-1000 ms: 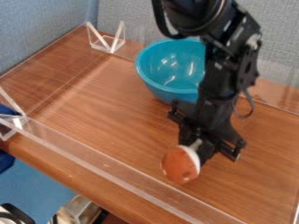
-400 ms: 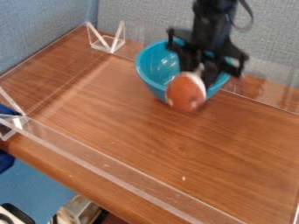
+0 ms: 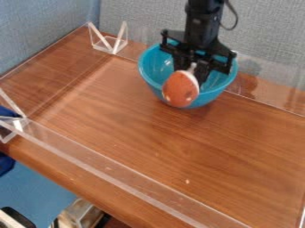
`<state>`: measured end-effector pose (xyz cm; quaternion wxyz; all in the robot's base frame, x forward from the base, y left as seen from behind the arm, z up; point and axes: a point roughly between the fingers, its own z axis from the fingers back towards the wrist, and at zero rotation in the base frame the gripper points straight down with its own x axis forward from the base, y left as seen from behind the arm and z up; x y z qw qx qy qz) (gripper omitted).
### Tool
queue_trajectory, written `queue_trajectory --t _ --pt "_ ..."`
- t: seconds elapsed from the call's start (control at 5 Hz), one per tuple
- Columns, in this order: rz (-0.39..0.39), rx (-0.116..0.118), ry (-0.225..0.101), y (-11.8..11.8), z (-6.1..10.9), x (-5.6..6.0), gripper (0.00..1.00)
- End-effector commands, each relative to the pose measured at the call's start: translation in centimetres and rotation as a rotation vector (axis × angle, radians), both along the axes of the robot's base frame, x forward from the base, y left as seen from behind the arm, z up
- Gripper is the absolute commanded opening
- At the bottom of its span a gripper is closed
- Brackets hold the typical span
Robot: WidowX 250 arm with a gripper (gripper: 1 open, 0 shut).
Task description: Put the mushroom in the blue bowl
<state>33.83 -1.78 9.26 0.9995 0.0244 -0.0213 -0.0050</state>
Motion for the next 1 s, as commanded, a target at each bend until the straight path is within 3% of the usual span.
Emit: queue_trajectory --t 0.0,0.8 --pt "0.011 -0.010 -0.055 0.3 1.0 2.2 0.00" --pt "-0.009 -0.017 -0.037 0.0 -0.9 4.0 0.00"
